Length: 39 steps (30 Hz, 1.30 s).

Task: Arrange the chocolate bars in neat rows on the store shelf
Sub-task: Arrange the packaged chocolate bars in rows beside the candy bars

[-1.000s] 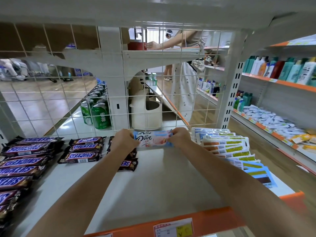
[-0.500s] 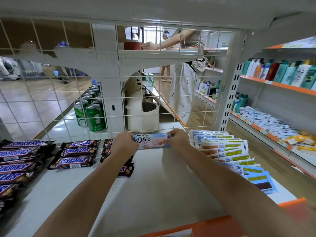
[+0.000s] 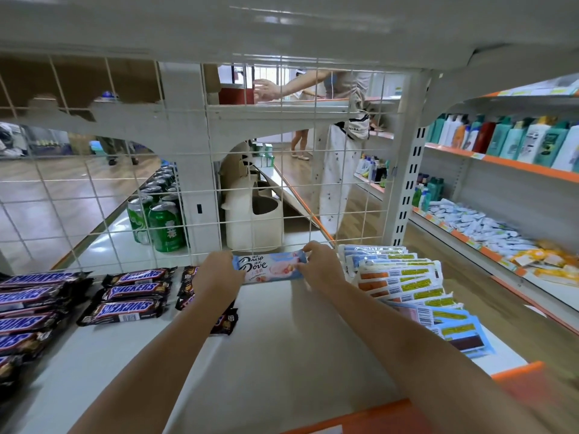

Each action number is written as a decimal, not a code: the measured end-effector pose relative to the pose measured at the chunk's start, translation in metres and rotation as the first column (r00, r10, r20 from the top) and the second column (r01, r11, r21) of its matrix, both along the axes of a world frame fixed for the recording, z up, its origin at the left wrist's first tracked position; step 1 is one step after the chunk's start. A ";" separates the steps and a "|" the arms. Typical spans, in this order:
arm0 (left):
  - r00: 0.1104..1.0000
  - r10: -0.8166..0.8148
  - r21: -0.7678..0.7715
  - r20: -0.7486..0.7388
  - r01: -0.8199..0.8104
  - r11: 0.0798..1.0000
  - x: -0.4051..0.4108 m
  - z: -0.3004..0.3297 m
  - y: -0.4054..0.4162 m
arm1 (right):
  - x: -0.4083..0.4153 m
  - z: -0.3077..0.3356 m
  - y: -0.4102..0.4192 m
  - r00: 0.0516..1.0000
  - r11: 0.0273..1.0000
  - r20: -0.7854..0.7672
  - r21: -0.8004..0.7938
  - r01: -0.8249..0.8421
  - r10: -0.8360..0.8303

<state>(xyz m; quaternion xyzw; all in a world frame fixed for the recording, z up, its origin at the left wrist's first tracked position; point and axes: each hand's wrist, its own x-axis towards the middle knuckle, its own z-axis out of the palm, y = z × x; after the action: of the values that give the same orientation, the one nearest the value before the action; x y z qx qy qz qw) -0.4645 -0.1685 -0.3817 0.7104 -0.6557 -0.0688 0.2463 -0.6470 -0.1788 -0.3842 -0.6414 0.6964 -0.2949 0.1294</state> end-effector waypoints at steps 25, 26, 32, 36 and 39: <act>0.954 -0.298 -0.051 -0.041 0.296 0.954 -0.088 0.013 0.109 | -0.082 0.046 0.122 0.994 0.994 -0.094 -0.084 -0.063 0.055; 0.953 -0.302 -0.046 -0.039 0.300 0.953 -0.092 0.013 0.114 | -0.088 0.047 0.128 0.995 0.995 -0.080 -0.080 -0.062 0.055; 0.932 -0.361 -0.009 0.034 0.361 0.932 -0.117 0.020 0.143 | -0.125 0.051 0.161 0.978 0.997 -0.204 -0.056 -0.048 0.036; 0.912 -0.398 -0.006 0.099 0.401 0.916 -0.133 0.022 0.158 | -0.147 0.050 0.183 0.945 0.994 -0.310 -0.011 -0.112 0.103; 0.907 -0.407 0.010 0.103 0.408 0.913 -0.141 0.024 0.168 | -0.162 0.048 0.195 0.899 0.993 -0.422 0.048 -0.109 0.119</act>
<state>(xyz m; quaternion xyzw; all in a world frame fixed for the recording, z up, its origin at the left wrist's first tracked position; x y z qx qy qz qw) -0.6053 -0.0002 -0.3576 0.5589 -0.8018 -0.0780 0.1965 -0.8095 0.0167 -0.3359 -0.7281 0.6726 -0.1324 -0.0002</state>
